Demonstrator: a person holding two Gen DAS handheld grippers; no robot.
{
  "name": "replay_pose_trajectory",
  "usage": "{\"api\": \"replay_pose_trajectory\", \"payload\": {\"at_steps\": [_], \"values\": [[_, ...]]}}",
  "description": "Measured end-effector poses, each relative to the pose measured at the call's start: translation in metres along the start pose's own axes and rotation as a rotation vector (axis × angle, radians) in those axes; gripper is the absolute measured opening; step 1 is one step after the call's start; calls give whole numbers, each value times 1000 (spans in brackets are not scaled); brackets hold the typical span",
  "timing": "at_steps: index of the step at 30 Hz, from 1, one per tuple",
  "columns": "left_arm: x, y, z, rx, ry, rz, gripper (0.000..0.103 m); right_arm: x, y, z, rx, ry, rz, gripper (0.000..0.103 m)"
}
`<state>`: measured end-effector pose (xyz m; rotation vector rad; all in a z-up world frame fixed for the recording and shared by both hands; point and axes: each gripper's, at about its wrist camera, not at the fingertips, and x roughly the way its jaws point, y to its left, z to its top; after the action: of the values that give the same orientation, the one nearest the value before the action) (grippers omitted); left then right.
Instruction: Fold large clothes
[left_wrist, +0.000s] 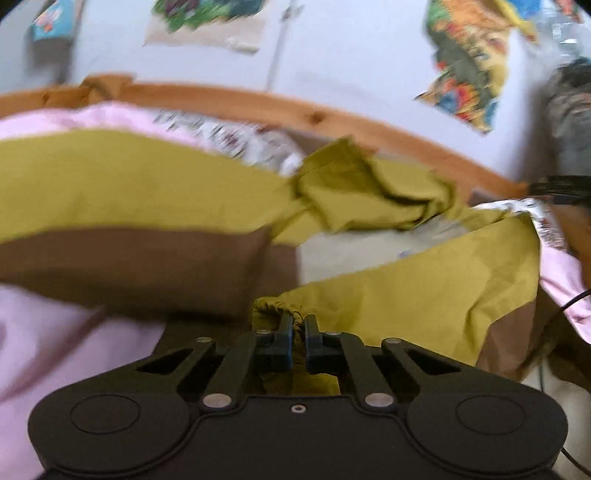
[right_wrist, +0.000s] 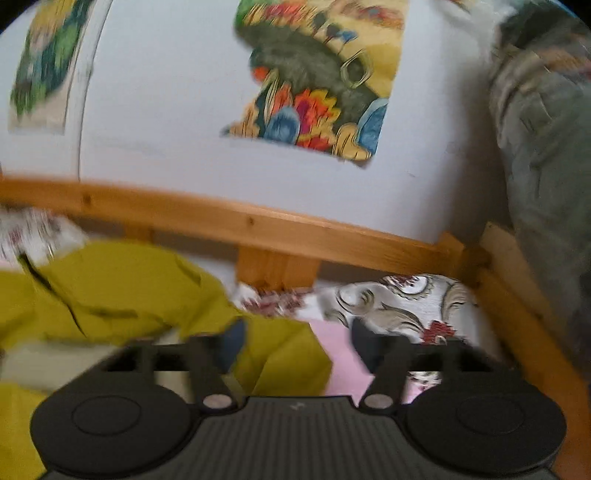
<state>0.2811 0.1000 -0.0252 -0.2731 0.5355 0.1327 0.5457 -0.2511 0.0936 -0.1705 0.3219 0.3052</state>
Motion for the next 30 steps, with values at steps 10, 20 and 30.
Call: {"api": "replay_pose_trajectory", "payload": {"at_steps": [10, 20, 30], "values": [[-6, 5, -7, -1, 30, 34, 5, 19, -37, -66, 60, 151, 94, 88], [-6, 4, -10, 7, 26, 27, 5, 37, -46, -59, 253, 89, 214, 78], [-5, -5, -10, 30, 7, -48, 5, 56, -37, -21, 250, 73, 38, 3]]}}
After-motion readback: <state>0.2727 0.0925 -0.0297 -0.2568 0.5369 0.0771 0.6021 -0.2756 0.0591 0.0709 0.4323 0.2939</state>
